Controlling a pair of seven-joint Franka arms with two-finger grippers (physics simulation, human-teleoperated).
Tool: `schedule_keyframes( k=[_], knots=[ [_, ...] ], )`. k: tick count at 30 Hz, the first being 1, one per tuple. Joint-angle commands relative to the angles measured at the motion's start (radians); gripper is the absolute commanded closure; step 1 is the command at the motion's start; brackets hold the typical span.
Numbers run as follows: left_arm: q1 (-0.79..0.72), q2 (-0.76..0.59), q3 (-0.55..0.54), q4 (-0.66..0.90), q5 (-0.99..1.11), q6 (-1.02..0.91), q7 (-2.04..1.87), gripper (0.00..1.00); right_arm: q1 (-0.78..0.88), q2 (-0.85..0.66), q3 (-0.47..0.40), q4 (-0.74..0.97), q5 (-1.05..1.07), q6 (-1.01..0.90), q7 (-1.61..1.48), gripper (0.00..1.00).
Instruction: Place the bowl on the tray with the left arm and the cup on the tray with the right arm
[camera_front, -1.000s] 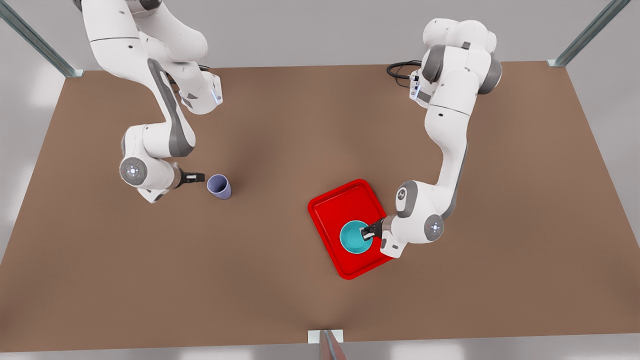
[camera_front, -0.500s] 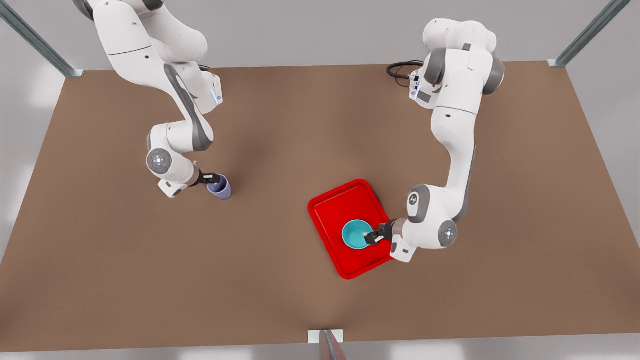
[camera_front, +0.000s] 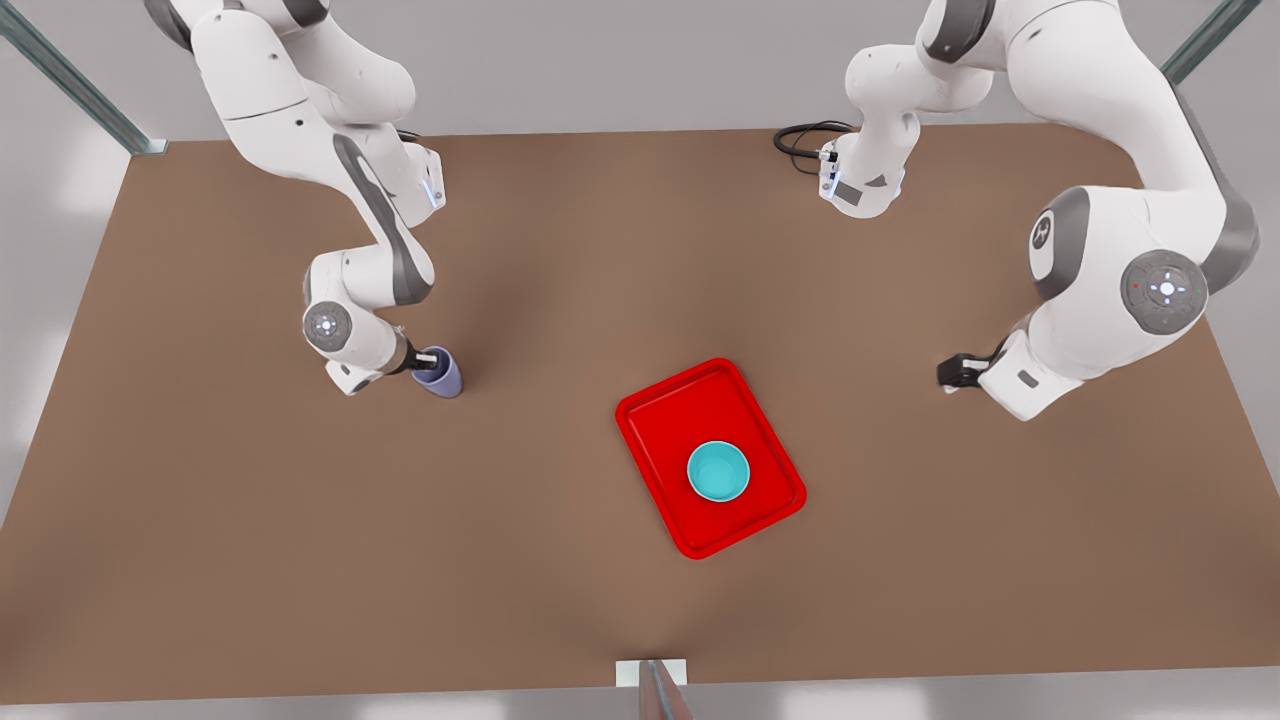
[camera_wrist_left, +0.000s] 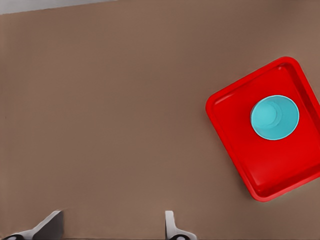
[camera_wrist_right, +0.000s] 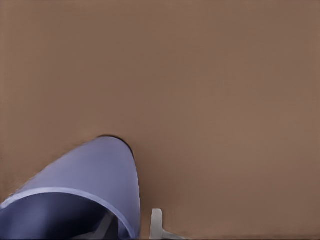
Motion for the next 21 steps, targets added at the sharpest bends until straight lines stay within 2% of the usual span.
schedule_keyframes(
  k=[1,11,20,21],
  knots=[
    [0.000,0.001,-0.001,0.002,0.077,-0.002,0.001,0.00,-0.003,0.000,0.002,0.000,0.000,0.000,0.000,0.79],
    [0.000,-0.002,0.000,0.008,0.069,-0.032,-0.001,0.00,0.006,0.015,0.020,0.013,0.000,0.022,0.005,0.79],
    [0.000,-0.002,0.002,0.008,0.071,-0.034,-0.015,0.00,0.052,0.016,0.069,0.158,-0.001,-0.087,0.029,0.79],
    [0.000,-0.002,0.002,0.008,0.072,-0.040,-0.013,0.00,0.084,0.019,0.072,0.207,0.000,-0.152,0.057,0.79]
  ],
)
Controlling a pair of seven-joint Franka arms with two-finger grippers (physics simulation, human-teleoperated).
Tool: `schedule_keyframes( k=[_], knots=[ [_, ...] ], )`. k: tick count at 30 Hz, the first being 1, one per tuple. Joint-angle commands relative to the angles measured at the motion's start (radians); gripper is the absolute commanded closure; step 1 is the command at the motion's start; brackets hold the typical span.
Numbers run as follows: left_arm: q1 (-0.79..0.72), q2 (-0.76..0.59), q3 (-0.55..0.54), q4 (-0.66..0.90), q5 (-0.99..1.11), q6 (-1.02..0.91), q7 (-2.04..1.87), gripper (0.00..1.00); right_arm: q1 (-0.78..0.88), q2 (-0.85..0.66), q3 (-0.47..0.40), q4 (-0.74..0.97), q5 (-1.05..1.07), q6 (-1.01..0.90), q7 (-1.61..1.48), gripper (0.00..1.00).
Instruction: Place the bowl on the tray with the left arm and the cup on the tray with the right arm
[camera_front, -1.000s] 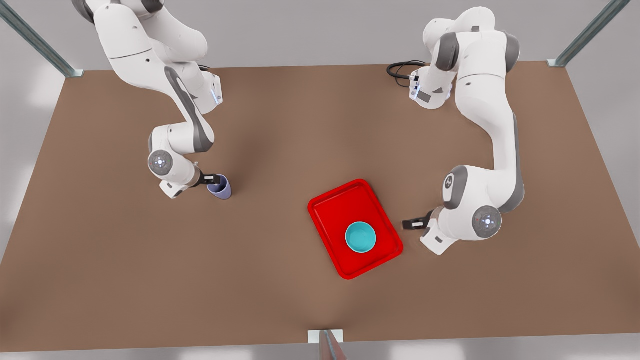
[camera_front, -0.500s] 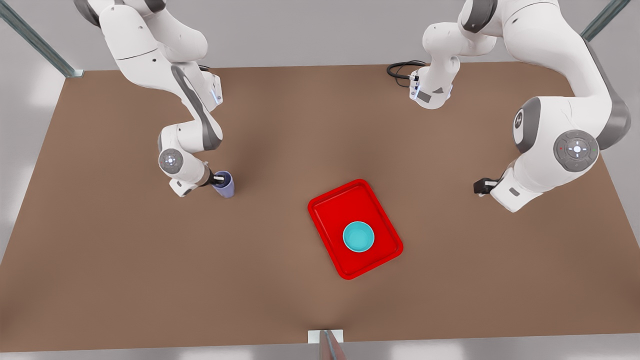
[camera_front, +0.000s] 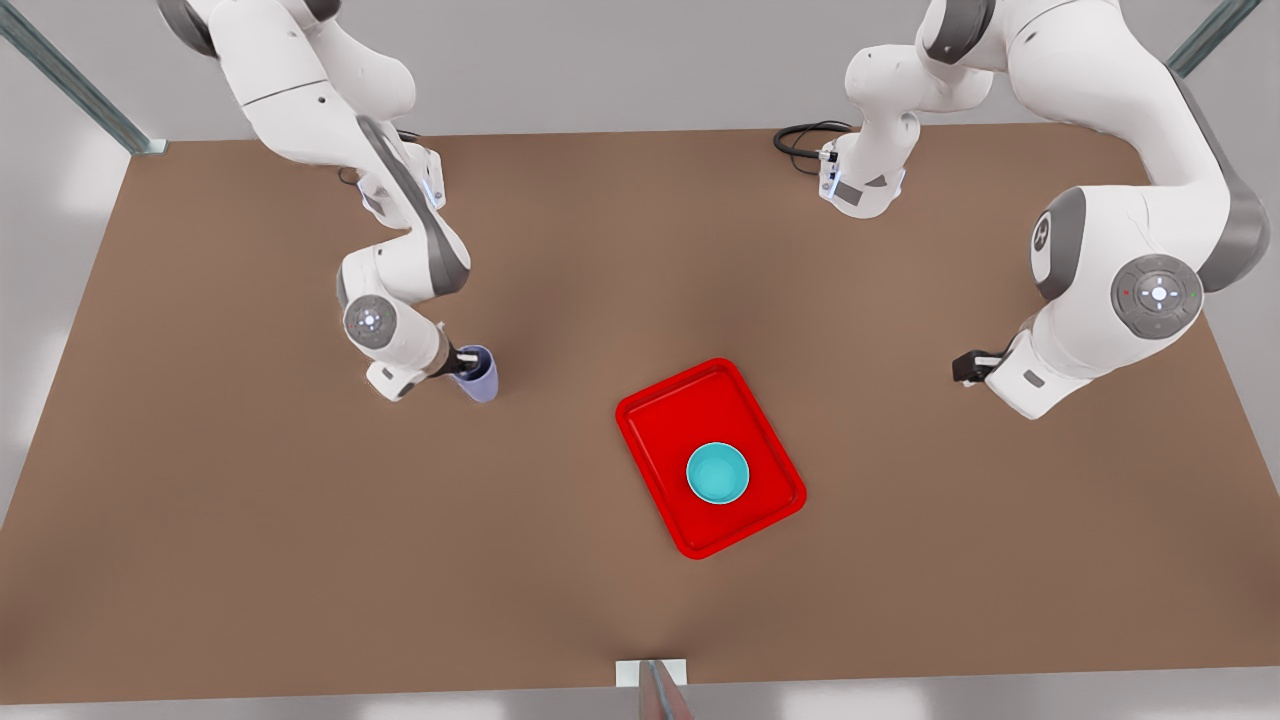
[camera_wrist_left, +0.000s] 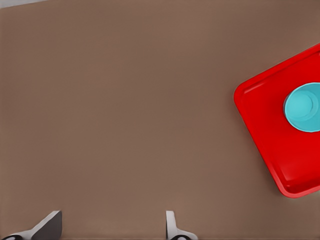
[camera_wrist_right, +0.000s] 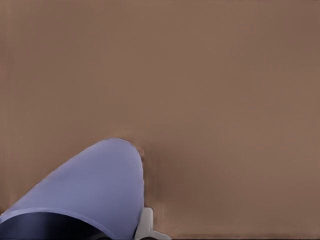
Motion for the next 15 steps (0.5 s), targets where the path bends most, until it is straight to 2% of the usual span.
schedule_keyframes(
  k=[1,3,9,15],
  knots=[
    [0.000,-0.001,0.000,0.000,0.002,0.000,-0.001,0.00,-0.006,0.006,0.004,0.018,-0.013,-0.018,0.011,0.79],
    [0.000,0.001,0.000,-0.002,0.002,0.000,-0.002,0.00,0.019,0.044,0.041,0.089,-0.013,-0.026,0.088,0.79],
    [0.000,0.004,0.008,-0.002,0.000,0.000,-0.002,0.00,0.189,0.239,0.037,0.388,-0.014,-0.083,0.322,0.79],
    [0.002,0.007,0.009,-0.003,0.002,0.000,-0.001,0.00,0.273,0.356,0.032,0.563,-0.011,-0.101,0.445,0.79]
  ],
)
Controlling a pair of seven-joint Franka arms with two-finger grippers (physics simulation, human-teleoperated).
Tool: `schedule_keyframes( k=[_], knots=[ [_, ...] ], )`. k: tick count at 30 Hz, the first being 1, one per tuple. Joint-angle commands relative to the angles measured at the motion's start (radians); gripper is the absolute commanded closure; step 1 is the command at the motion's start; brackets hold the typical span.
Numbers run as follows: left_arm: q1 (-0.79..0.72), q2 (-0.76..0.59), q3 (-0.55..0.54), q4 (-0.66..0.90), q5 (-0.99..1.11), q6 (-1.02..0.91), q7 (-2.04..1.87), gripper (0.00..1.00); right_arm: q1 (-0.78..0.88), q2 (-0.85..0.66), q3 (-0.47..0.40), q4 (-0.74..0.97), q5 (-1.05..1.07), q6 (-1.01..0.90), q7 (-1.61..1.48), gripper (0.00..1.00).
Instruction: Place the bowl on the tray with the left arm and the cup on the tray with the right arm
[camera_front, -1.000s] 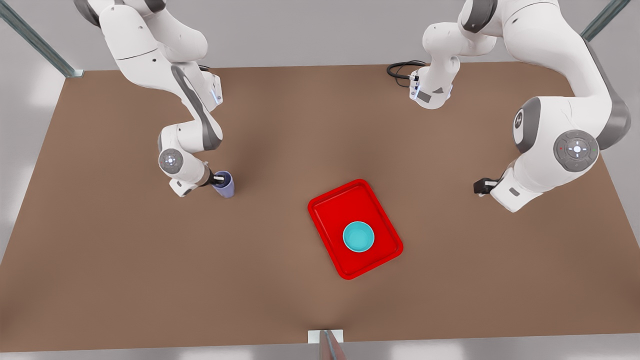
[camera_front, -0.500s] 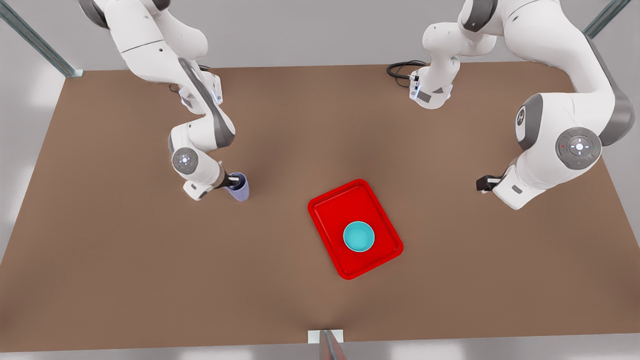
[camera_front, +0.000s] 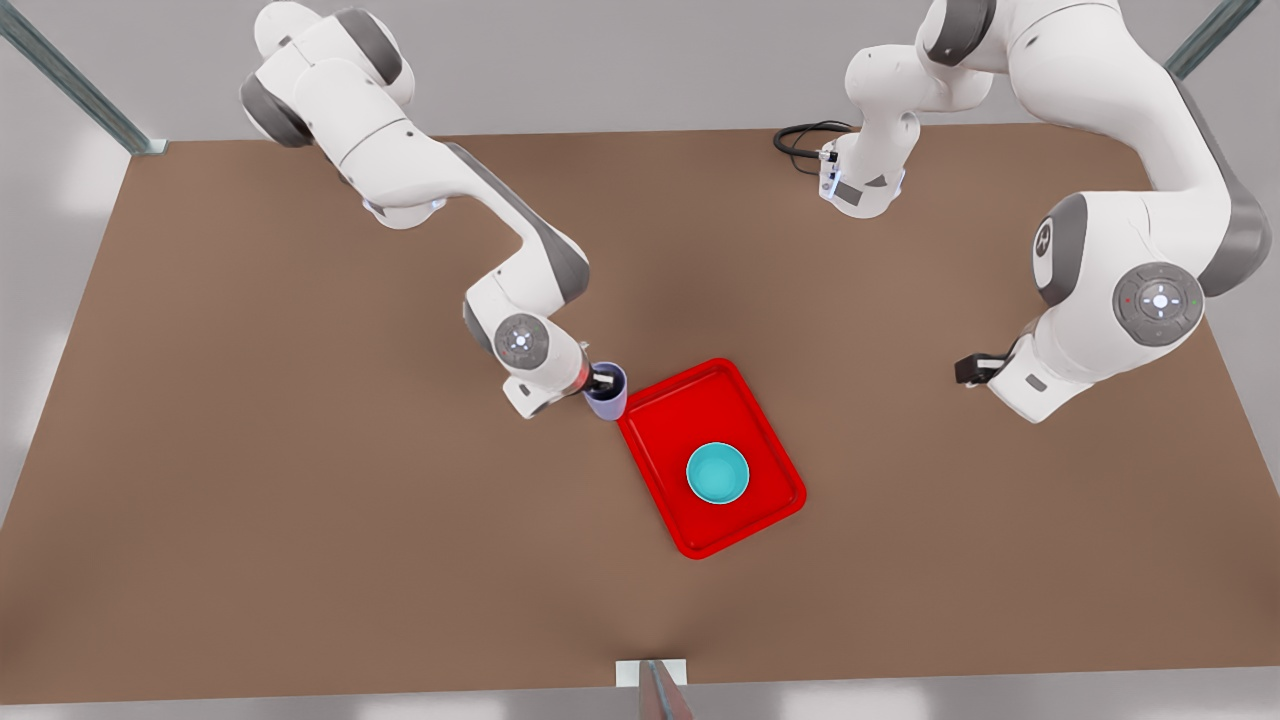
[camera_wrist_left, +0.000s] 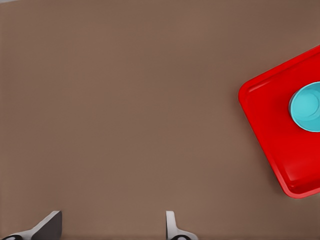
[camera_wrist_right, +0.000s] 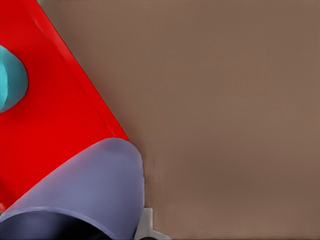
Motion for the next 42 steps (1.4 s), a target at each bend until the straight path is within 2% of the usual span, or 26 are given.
schedule_keyframes(
  k=[1,4,8,18,19,21,25,42],
  knots=[
    [0.000,-0.001,0.001,0.000,0.000,0.000,0.000,0.00,0.019,0.011,-0.015,0.021,-0.008,-0.010,0.012,0.79],
    [0.000,0.001,0.001,0.000,0.000,0.000,0.000,0.00,0.084,0.149,-0.041,0.250,-0.005,-0.086,0.090,0.79],
    [0.000,0.001,0.001,-0.002,0.000,0.000,0.002,0.00,0.150,0.247,-0.082,0.379,-0.005,-0.082,0.152,0.79],
    [-0.001,0.002,0.001,-0.002,0.000,-0.002,-0.003,0.00,0.208,0.338,-0.122,0.423,-0.008,-0.037,0.176,0.79],
    [-0.001,0.002,0.001,-0.002,0.000,-0.002,-0.005,0.00,0.210,0.343,-0.124,0.422,-0.008,-0.031,0.175,0.68],
    [-0.001,0.001,0.001,-0.002,0.000,-0.008,-0.005,0.00,0.211,0.349,-0.124,0.419,-0.011,-0.016,0.175,0.36],
    [-0.001,-0.002,0.001,0.000,0.000,-0.026,-0.005,0.00,0.228,0.356,-0.145,0.419,-0.010,-0.010,0.172,0.30],
    [-0.001,-0.018,-0.001,0.005,-0.004,-0.043,-0.011,0.00,0.253,0.344,-0.162,0.419,-0.019,-0.010,0.164,0.29]
  ],
)
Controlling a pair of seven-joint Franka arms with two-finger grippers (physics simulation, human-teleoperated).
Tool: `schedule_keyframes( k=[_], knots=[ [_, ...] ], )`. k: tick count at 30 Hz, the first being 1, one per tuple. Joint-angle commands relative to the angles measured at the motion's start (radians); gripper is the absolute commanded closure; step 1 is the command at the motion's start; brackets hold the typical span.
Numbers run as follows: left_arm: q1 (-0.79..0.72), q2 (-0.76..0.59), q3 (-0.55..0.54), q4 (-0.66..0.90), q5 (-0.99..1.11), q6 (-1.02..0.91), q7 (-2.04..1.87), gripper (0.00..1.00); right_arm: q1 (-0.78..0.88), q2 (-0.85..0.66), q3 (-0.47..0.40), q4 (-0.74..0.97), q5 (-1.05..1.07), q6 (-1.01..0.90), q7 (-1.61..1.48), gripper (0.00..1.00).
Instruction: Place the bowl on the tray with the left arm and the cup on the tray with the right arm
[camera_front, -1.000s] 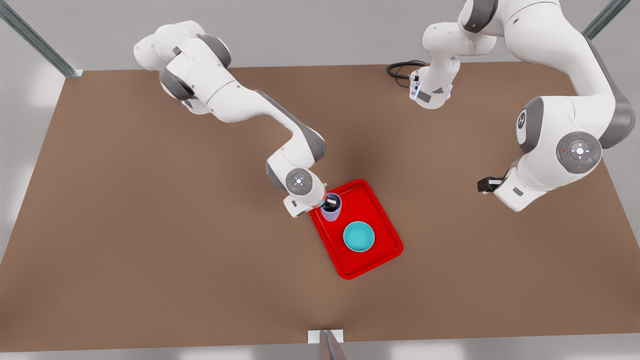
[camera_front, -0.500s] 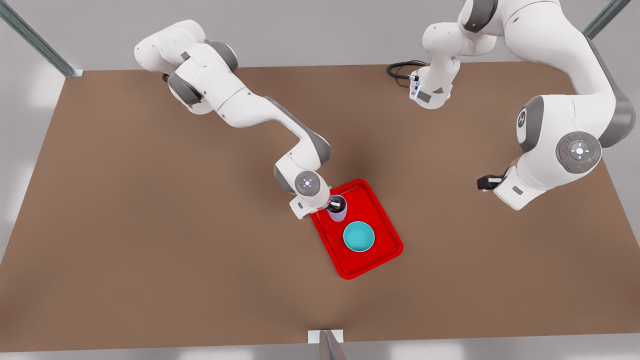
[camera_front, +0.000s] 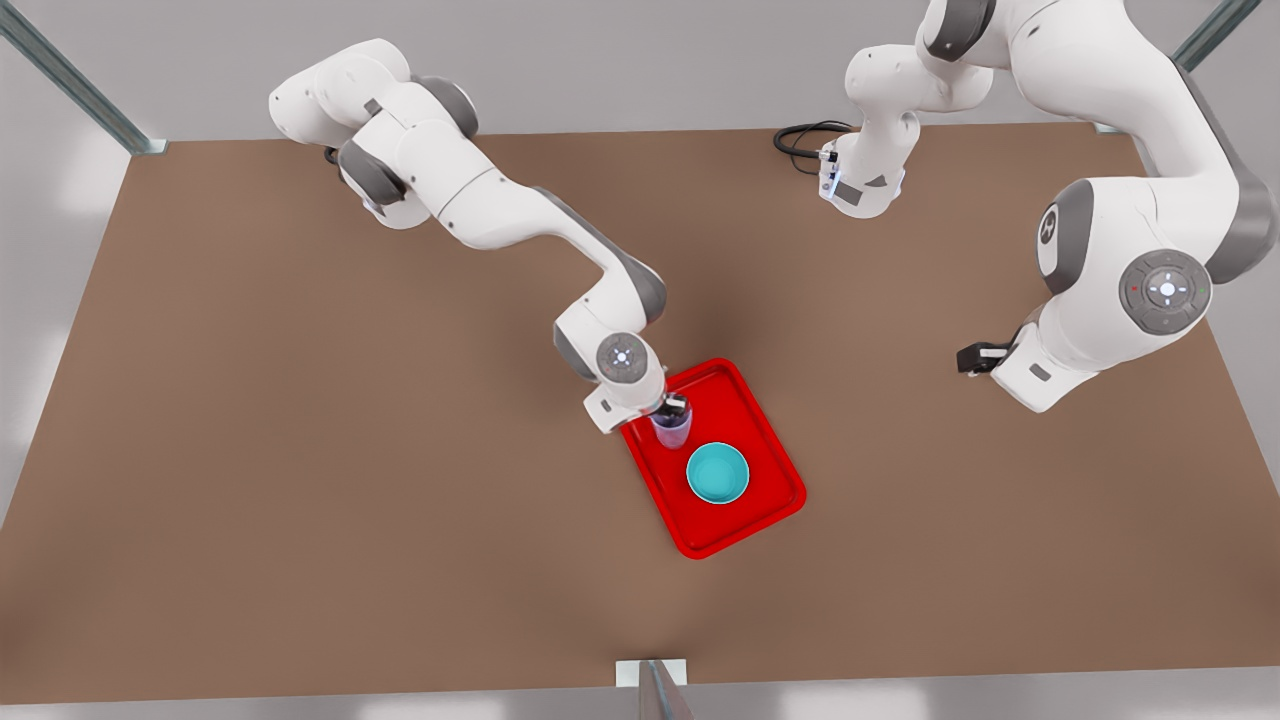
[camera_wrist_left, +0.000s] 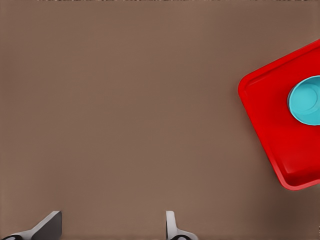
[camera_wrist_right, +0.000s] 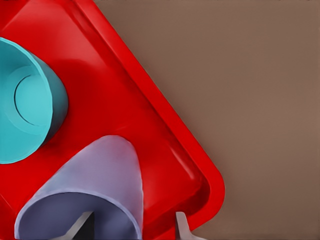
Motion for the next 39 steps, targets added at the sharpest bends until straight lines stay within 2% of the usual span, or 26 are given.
schedule_keyframes(
  k=[1,17,24,25,26,28,30,31,32,33,34,36,39],
  knots=[
    [0.000,0.000,0.000,0.000,-0.001,0.000,0.000,0.00,0.000,0.000,0.000,0.000,0.000,0.000,0.002,0.29],
    [0.000,-0.011,0.000,0.003,-0.001,-0.018,0.000,0.00,-0.002,-0.002,-0.014,0.002,0.000,-0.002,-0.006,0.29],
    [0.000,-0.015,-0.002,0.003,-0.003,-0.020,-0.002,0.00,-0.014,-0.063,-0.027,-0.008,0.012,-0.017,-0.009,0.29],
    [-0.002,-0.015,-0.002,0.003,-0.004,-0.020,-0.002,0.00,-0.026,-0.095,-0.027,-0.027,0.011,-0.020,-0.017,0.29],
    [0.000,-0.015,-0.002,0.003,-0.004,-0.020,-0.002,0.00,-0.084,-0.195,-0.024,-0.115,0.037,-0.028,-0.070,0.27],
    [-0.002,-0.015,-0.005,0.003,-0.004,-0.018,0.000,0.00,-0.227,-0.342,-0.018,-0.176,0.048,-0.158,-0.236,0.19],
    [-0.002,-0.014,-0.009,0.005,-0.004,-0.018,0.000,0.00,-0.408,-0.512,-0.030,-0.271,0.046,-0.287,-0.563,0.00],
    [-0.002,-0.014,-0.009,0.005,-0.004,-0.018,0.002,0.00,-0.502,-0.603,-0.034,-0.363,0.038,-0.294,-0.739,0.00],
    [-0.002,-0.014,-0.009,0.005,-0.004,-0.018,0.002,0.00,-0.534,-0.646,-0.041,-0.376,0.023,-0.320,-0.770,0.00],
    [-0.003,-0.014,-0.011,0.005,-0.004,-0.020,0.002,0.00,-0.540,-0.684,-0.069,-0.351,-0.078,-0.368,-0.765,0.00],
    [-0.003,-0.014,-0.011,0.005,-0.004,-0.020,0.002,0.00,-0.549,-0.722,-0.118,-0.345,-0.081,-0.406,-0.775,0.00],
    [-0.003,-0.014,-0.011,0.005,-0.001,-0.020,0.000,0.00,-0.572,-0.752,-0.182,-0.341,-0.061,-0.428,-0.775,0.00],
    [-0.005,-0.014,-0.011,0.005,-0.001,-0.020,0.002,0.00,-0.581,-0.762,-0.179,-0.341,-0.061,-0.433,-0.796,0.00]
  ],
)
